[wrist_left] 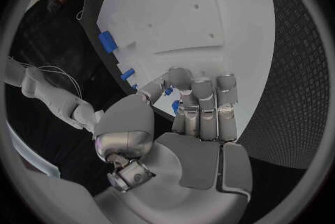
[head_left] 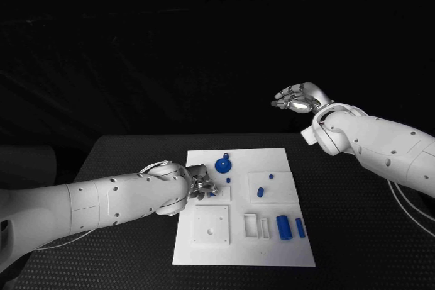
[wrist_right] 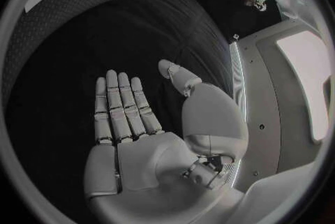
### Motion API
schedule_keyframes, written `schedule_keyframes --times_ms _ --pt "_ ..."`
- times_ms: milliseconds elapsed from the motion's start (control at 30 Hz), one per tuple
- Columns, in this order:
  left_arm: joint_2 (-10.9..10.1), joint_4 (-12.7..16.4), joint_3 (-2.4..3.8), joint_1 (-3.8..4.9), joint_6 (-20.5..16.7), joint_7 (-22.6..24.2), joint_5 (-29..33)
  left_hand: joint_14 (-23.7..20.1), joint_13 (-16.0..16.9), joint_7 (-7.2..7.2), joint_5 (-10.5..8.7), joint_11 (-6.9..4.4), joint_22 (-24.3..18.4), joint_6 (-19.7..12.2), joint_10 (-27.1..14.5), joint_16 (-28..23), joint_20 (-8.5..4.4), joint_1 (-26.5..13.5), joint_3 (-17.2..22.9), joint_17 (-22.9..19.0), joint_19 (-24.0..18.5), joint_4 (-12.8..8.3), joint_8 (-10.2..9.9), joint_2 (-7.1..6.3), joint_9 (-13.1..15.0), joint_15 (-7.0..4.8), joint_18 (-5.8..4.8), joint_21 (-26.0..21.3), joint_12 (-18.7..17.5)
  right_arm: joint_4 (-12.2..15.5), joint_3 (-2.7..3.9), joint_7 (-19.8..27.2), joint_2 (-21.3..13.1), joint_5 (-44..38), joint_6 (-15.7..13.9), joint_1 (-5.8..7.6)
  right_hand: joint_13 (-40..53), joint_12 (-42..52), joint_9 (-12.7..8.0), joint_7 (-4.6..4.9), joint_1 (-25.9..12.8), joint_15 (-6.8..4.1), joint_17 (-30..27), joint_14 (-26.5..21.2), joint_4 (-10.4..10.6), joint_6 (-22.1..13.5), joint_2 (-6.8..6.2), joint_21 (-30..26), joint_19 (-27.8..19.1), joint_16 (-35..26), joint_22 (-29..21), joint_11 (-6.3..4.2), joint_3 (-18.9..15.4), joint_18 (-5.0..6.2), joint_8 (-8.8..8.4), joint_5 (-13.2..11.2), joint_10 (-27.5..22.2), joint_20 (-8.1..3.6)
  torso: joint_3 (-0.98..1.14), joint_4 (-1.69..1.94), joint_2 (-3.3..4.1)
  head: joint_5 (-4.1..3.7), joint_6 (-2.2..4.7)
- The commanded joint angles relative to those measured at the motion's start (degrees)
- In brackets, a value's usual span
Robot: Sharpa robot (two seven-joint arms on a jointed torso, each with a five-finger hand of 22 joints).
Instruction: Assemble the parts on the task board
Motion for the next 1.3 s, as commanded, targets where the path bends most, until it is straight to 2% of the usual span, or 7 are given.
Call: schedule_keyframes --times_ms 33,200,600,633,700,967,1300 --pt "0.3 0.3 -0.10 -0.21 2.3 0.4 1.0 -0.3 -0.1 -4.90 -1.11 -0.48 1.0 10.9 -0.6 0.3 -6.26 -1.1 -0.2 -0.2 -0.1 1.3 -0.5 -2.00 0.0 -0.25 0.97 0.1 0.5 0.1 0.00 0.2 0.0 -0.4 0.8 -0.07 -0.1 -0.2 -0.1 1.11 -0.3 0.33 -0.1 -0.3 0.1 -0.2 0.38 -0.3 -0.6 -0.4 0.1 0.22 -0.4 0.46 0.20 0.3 0.3 0.00 -0.01 -0.01 0.02 0.01 -0.08" --pt "0.3 0.2 -0.10 -0.21 2.3 0.4 1.0 -0.3 -0.3 -4.93 -2.39 -0.50 1.0 11.0 -0.7 0.5 -6.32 -1.6 -0.4 -0.3 -0.1 2.5 -0.8 -2.87 0.3 -0.28 0.99 0.1 0.7 0.1 0.00 0.2 -0.1 -0.4 0.8 -0.11 -0.2 -0.3 -0.1 1.12 -0.3 0.36 -0.1 -0.3 0.2 -0.2 0.36 -0.4 -0.6 -0.4 0.1 0.24 -0.5 0.47 0.19 0.3 0.3 0.02 0.00 -0.02 0.01 0.01 -0.03" --pt "0.3 -0.1 -0.09 -0.21 1.7 0.6 1.2 -0.4 -0.5 -4.94 -3.09 -0.51 1.0 11.2 -0.8 0.7 -6.36 -2.8 -0.6 -0.6 -0.3 4.5 -1.2 -2.89 0.7 -0.34 1.00 0.1 1.0 0.1 -0.01 0.2 -0.1 -0.3 0.9 -0.24 -0.3 -0.3 -0.2 1.14 -0.4 0.38 -0.2 -0.3 0.2 -0.3 0.38 -0.4 -0.7 -0.4 0.1 0.25 -0.6 0.48 0.19 0.4 0.3 0.05 0.00 -0.03 0.02 0.02 -0.02" --pt "0.3 -0.1 -0.09 -0.21 1.5 0.6 1.2 -0.5 -0.6 -4.96 -4.40 -0.52 1.0 11.2 -0.9 0.8 -6.40 -2.9 -0.6 -0.6 -0.3 4.9 -1.4 -2.90 0.8 -0.38 1.04 0.1 1.0 0.1 -0.01 0.2 -0.1 -0.3 0.9 -0.27 -0.3 -0.3 -0.2 1.14 -0.4 0.38 -0.2 -0.3 0.2 -0.3 0.39 -0.4 -0.7 -0.4 0.1 0.25 -0.6 0.48 0.19 0.4 0.3 0.06 0.00 -0.03 0.03 0.01 -0.02" --pt "0.3 -0.2 -0.09 -0.21 1.4 0.6 1.2 -0.5 -0.7 -4.98 -6.75 -0.55 1.1 11.2 -0.9 0.9 -6.46 -2.7 -0.5 -0.7 -0.4 5.1 -1.5 -2.37 1.0 -0.42 1.09 0.1 1.1 0.1 -0.01 0.2 -0.1 -0.3 0.9 -0.32 -0.3 -0.3 -0.2 1.15 -0.4 0.39 -0.2 -0.3 0.2 -0.3 0.39 -0.4 -0.7 -0.4 0.1 0.25 -0.6 0.48 0.19 0.4 0.3 0.06 0.00 -0.03 0.07 -0.04 -0.02" --pt "0.4 -0.4 -0.05 -0.21 1.3 0.7 1.9 -0.7 -0.8 -4.95 -8.29 -0.52 1.1 11.3 -1.0 1.0 -6.46 -1.9 -0.3 -0.9 -0.6 4.7 -1.8 -0.73 1.3 -0.46 1.06 0.2 1.3 0.1 -0.01 0.2 -0.1 -0.3 1.0 -0.53 -0.4 -0.3 -0.2 1.15 -0.5 0.40 -0.2 -0.3 0.3 -0.3 0.43 -0.5 -0.7 -0.4 0.1 0.25 -0.7 0.50 0.21 0.4 0.3 0.08 0.01 -0.03 0.05 -0.06 -0.02" --pt "0.4 -0.9 0.02 -0.21 1.0 0.7 2.1 -0.7 -0.9 -4.95 -8.85 -0.52 1.1 11.3 -1.0 1.1 -6.46 -1.8 -0.4 -1.0 -0.6 4.7 -1.9 -0.62 1.5 -0.46 1.04 0.2 1.4 0.0 -0.01 0.2 -0.1 -0.3 1.1 -0.64 -0.5 -0.3 -0.2 1.14 -0.5 0.41 -0.3 -0.4 0.3 -0.3 0.46 -0.5 -0.7 -0.4 0.1 0.24 -0.7 0.52 0.22 0.4 0.3 0.09 0.01 -0.02 0.02 -0.08 -0.08"
